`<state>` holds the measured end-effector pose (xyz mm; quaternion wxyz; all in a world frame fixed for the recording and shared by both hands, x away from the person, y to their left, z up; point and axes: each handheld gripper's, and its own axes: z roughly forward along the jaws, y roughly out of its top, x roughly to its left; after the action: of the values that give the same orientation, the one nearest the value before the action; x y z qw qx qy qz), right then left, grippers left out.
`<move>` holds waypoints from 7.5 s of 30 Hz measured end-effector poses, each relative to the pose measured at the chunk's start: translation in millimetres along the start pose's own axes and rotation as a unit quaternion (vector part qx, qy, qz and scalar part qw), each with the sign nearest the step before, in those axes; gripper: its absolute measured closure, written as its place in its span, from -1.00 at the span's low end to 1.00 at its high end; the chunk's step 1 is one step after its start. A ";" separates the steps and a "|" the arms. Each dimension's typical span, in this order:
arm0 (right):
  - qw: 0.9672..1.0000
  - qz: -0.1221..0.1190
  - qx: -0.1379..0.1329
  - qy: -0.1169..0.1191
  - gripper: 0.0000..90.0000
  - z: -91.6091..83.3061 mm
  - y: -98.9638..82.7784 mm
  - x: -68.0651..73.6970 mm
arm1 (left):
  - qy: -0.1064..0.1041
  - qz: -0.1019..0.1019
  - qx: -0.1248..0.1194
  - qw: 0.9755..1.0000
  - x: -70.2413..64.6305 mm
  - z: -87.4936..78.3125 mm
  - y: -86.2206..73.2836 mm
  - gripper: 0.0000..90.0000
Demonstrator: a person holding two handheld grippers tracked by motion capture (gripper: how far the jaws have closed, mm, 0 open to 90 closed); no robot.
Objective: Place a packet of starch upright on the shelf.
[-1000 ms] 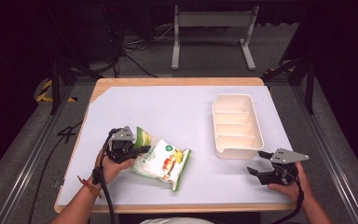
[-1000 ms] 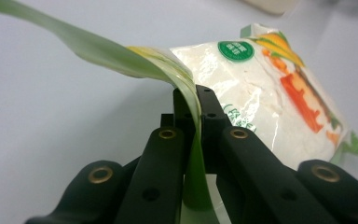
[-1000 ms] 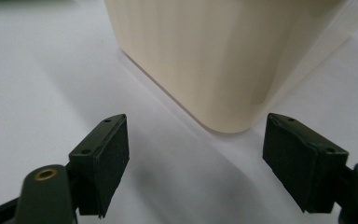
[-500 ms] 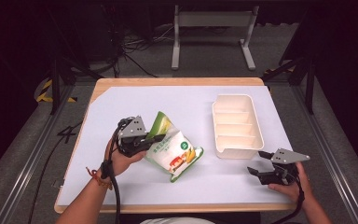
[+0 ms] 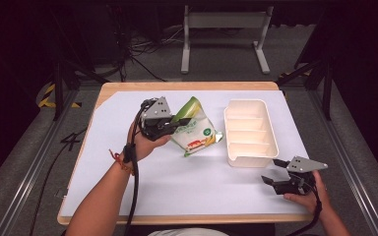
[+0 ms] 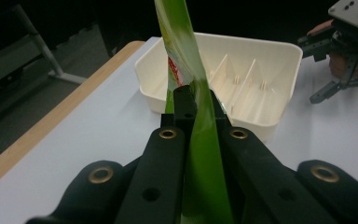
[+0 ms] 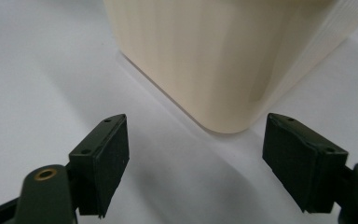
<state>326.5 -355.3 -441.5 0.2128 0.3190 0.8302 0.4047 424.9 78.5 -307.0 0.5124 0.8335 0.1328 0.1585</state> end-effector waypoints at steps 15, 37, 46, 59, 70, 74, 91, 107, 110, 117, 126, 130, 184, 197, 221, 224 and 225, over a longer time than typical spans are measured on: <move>1.000 0.001 -0.006 -0.001 -0.50 -1.8 -0.1 -0.8 | -0.010 0.023 0.011 1.000 17.0 36.2 45.4 0.99; 1.000 0.007 -0.009 0.000 -0.50 -3.9 -2.8 -2.8 | -0.037 0.048 0.012 0.998 31.0 118.9 92.5 0.99; 1.000 0.009 -0.010 -0.001 -0.50 -5.5 -3.7 -2.5 | -0.041 0.041 0.009 0.998 30.3 142.5 99.3 0.98; 1.000 0.010 -0.008 0.000 -0.50 -5.8 -4.3 -2.4 | -0.045 0.014 -0.024 0.999 31.2 155.4 105.4 0.98; 1.000 0.010 -0.010 0.001 -0.50 -6.4 -4.8 -2.4 | -0.054 0.027 0.027 0.998 24.8 173.6 89.5 0.97; 1.000 0.008 -0.008 0.000 -0.50 -6.1 -4.5 -1.7 | -0.055 0.032 0.035 0.997 19.3 181.4 84.2 0.96; 1.000 0.007 -0.009 0.001 -0.50 -6.0 -4.5 -1.4 | -0.045 0.007 0.037 0.998 21.3 182.9 70.5 0.62; 1.000 0.007 -0.005 0.002 -0.51 -5.3 -4.5 -0.9 | -0.045 0.011 0.056 0.997 27.3 168.5 54.4 0.51; 1.000 0.006 -0.005 0.002 -0.51 -5.3 -4.4 -0.6 | -0.046 0.015 0.055 0.997 27.4 165.7 54.7 0.54; 1.000 0.006 -0.004 0.001 -0.51 -5.1 -4.3 -0.5 | -0.043 0.023 0.056 0.997 26.2 166.1 56.7 0.57; 1.000 0.006 -0.005 0.001 -0.51 -5.2 -4.4 -0.5 | -0.032 0.028 0.052 0.998 24.0 164.1 61.1 0.45; 1.000 0.007 -0.005 0.001 -0.51 -5.0 -4.2 -0.8 | -0.024 0.030 0.054 0.998 19.5 166.1 66.4 0.39; 0.999 -0.002 -0.031 -0.015 -0.52 -11.5 -0.9 1.8 | 0.062 0.087 0.103 0.989 -9.0 66.0 21.2 -0.65; 1.000 -0.004 -0.027 -0.014 -0.52 -10.4 -0.8 2.4 | 0.065 0.085 0.118 0.987 -14.8 52.2 -9.6 -0.77; 1.000 -0.006 -0.025 -0.015 -0.52 -9.7 0.0 3.6 | 0.108 0.064 0.134 0.983 -19.6 8.3 -78.3 -0.82; 1.000 -0.007 -0.023 -0.018 -0.52 -10.1 0.3 4.3 | 0.117 0.064 0.141 0.981 -20.5 1.2 -85.7 -0.82; 1.000 -0.009 -0.024 -0.018 -0.52 -10.2 0.4 4.8 | 0.120 0.062 0.143 0.980 -20.8 -2.1 -88.2 -0.82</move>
<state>317.0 -357.3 -435.7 0.2385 0.3136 0.8190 0.4172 399.9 111.0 -387.9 0.3573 0.8797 0.1627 0.2683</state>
